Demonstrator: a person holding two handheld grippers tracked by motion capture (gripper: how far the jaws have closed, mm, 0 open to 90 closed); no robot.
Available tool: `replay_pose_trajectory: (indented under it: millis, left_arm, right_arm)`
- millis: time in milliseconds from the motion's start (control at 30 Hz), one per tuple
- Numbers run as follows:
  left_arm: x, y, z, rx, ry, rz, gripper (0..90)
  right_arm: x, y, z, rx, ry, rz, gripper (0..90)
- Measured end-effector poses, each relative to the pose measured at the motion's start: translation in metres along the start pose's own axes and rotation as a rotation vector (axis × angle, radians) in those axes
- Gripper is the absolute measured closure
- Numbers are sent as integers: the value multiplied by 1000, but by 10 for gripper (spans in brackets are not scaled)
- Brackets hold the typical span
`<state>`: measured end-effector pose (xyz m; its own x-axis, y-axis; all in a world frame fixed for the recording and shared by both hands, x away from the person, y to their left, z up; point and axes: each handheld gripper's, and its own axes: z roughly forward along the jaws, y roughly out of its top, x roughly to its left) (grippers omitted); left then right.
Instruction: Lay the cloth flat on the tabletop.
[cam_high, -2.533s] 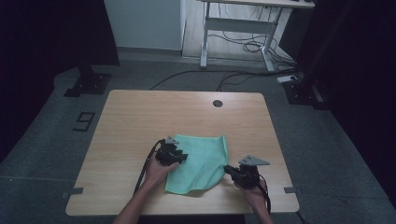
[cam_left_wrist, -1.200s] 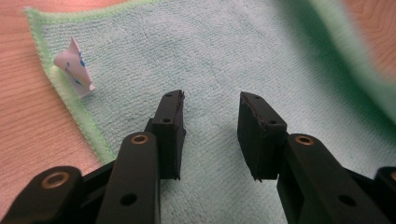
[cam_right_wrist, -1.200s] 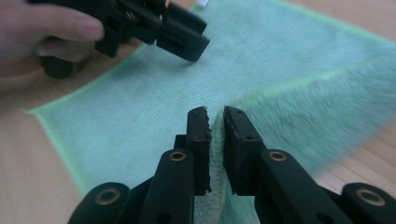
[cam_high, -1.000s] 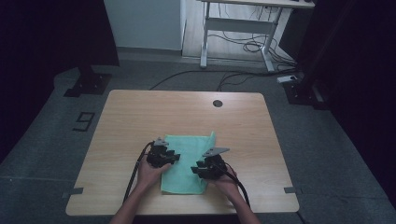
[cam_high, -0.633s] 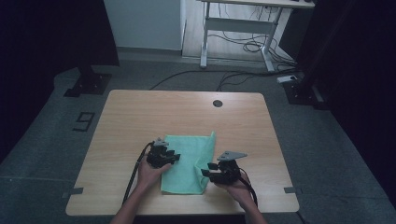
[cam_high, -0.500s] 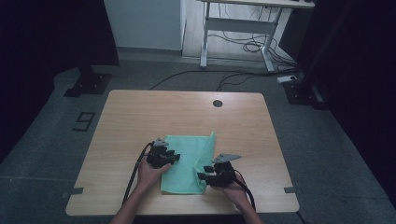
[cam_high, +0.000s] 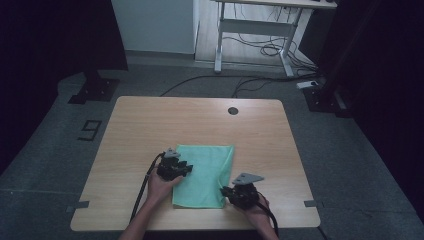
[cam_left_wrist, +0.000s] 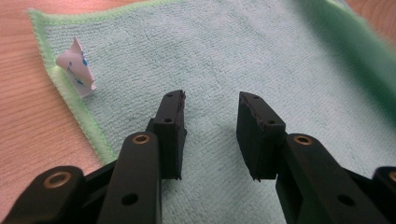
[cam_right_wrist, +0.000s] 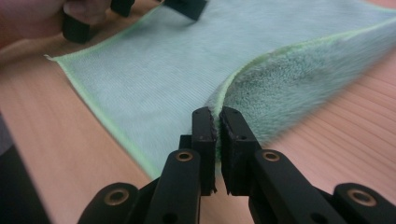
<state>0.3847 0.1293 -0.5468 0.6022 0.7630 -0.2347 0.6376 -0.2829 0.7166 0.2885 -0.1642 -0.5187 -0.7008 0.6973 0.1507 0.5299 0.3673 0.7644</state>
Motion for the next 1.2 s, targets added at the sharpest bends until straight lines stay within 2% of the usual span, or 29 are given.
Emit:
replay_pose_trajectory:
  millis: [100,233,333,400,533,567,633,733,833,900,967,1000,1067,1133,1200]
  left_arm:
    - [0,0,0,0,-1,-2,620]
    - [0,0,0,2,2,5,615]
    - [0,0,0,0,-6,0,605]
    - [-1,0,-1,7,-3,10,593]
    - [-4,1,-3,25,12,17,554]
    - [-4,2,-4,25,15,19,546]
    - [-5,3,-6,15,14,24,542]
    - [-6,7,-3,9,12,32,527]
    - [-4,12,3,16,18,39,517]
    - [0,14,7,23,24,33,515]
    - [5,15,10,23,14,24,520]
    - [6,16,10,26,13,22,525]
    - [7,16,9,32,11,32,534]
    - [9,16,9,32,6,29,541]
    - [9,16,8,35,23,38,541]
  right_arm:
    - [-8,-13,-25,-8,-31,38,829]
    - [-21,-37,-40,26,-74,88,779]
    - [-28,-51,-42,52,-123,106,614]
    - [-29,-51,-45,27,-152,121,505]
    - [-26,-30,-45,-53,-142,99,485]
    - [-24,-20,-40,-72,-128,87,485]
    - [-21,-5,-28,-76,-103,63,483]
    - [-20,19,4,-78,-65,30,475]
    - [-26,38,48,-39,-70,21,459]
    - [-34,47,77,-18,-102,25,447]
    - [-38,50,93,1,-127,23,416]
    - [-39,50,99,9,-138,26,409]
    - [-42,48,101,-13,-155,30,391]
    - [-44,46,98,-3,-196,19,365]
    - [-48,41,91,-10,-225,45,359]
